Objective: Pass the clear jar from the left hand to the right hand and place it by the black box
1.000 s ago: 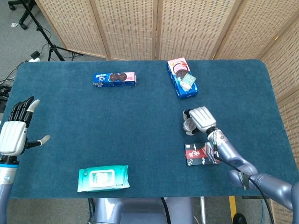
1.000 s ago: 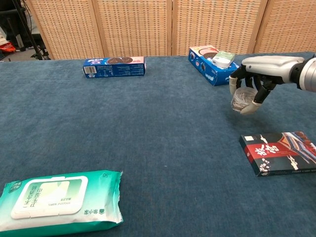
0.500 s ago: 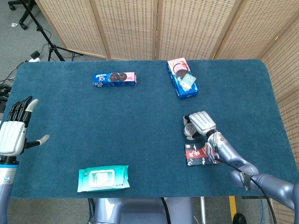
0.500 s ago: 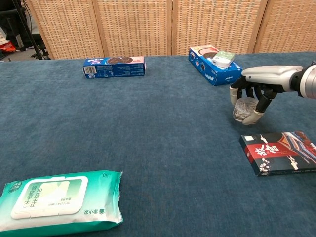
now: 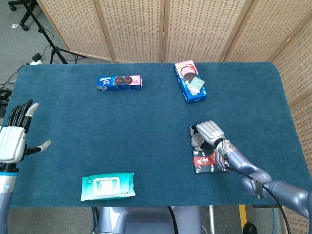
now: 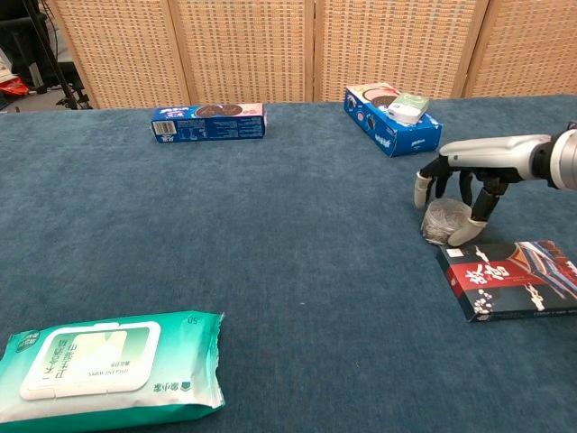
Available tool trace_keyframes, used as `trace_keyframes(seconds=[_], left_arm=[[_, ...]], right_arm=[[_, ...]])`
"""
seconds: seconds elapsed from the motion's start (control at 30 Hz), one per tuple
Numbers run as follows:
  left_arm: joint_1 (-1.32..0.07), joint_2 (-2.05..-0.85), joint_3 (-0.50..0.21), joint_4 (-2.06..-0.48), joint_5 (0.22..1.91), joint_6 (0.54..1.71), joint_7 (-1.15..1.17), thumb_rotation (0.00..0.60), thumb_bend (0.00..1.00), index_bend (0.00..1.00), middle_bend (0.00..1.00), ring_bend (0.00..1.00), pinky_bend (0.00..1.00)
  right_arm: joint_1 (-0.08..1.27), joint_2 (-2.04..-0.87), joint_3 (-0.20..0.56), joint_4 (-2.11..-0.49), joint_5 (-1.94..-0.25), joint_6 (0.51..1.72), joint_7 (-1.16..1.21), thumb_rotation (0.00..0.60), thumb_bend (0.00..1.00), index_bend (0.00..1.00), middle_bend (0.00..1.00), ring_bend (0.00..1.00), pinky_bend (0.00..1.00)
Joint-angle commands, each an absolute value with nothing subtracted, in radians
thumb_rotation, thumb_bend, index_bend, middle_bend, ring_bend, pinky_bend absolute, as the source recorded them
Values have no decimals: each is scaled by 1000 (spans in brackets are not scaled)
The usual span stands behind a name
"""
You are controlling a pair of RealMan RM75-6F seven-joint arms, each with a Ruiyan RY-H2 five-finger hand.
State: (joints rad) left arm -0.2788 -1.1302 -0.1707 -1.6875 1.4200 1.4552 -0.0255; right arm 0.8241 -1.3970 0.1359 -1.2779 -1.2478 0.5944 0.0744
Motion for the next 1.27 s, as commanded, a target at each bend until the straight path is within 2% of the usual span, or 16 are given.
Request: trace_keyframes(seconds=[0.03,0.17,0.33,0.47,0.63,0.77,0.93,1.17,1.27], left_arm=[[-278,-1131,-172,-1686,1420,1457,-26,600,60,0,0,0,0],[-276,-1131,-173,-1687,1422,1459,-28,600,60,0,0,0,0],[-274,-1130,-174,-1685,1429,1464,-35,600,60,0,0,0,0],[-271,-1129,-172,-1684,1434,1466,-38,600,60,0,0,0,0],[-258,-1130,-160,-1681,1441,1475,-41,600,61,0,0,0,0],[-240,-1135,-142,-1674,1456,1489,-48,600,61,0,0,0,0],[-212,-1154,-115,-1654,1480,1517,-54,600,60,0,0,0,0],[-178,-1185,-90,-1613,1510,1561,-40,600,60,0,0,0,0],[-168,-1194,-84,-1597,1518,1573,-33,600,60,0,0,0,0]], right_arm=[[829,-1367,132,-1314,-1240,572,91,593,0,186,25,6,167],[820,-1338,134,-1360,-1251,594,103,576,0,173,0,0,74],[797,-1277,153,-1458,-1306,667,153,572,0,167,0,0,60],[751,-1192,167,-1570,-1394,796,194,573,0,167,0,0,60],[633,-1111,149,-1645,-1492,1042,137,575,0,166,0,0,47],[520,-1115,124,-1625,-1540,1244,85,591,0,166,0,0,6],[395,-1144,79,-1565,-1569,1416,84,600,0,140,0,0,0],[269,-1186,52,-1522,-1548,1552,68,600,0,34,0,0,0],[226,-1189,51,-1546,-1525,1588,69,600,0,24,0,0,0]])
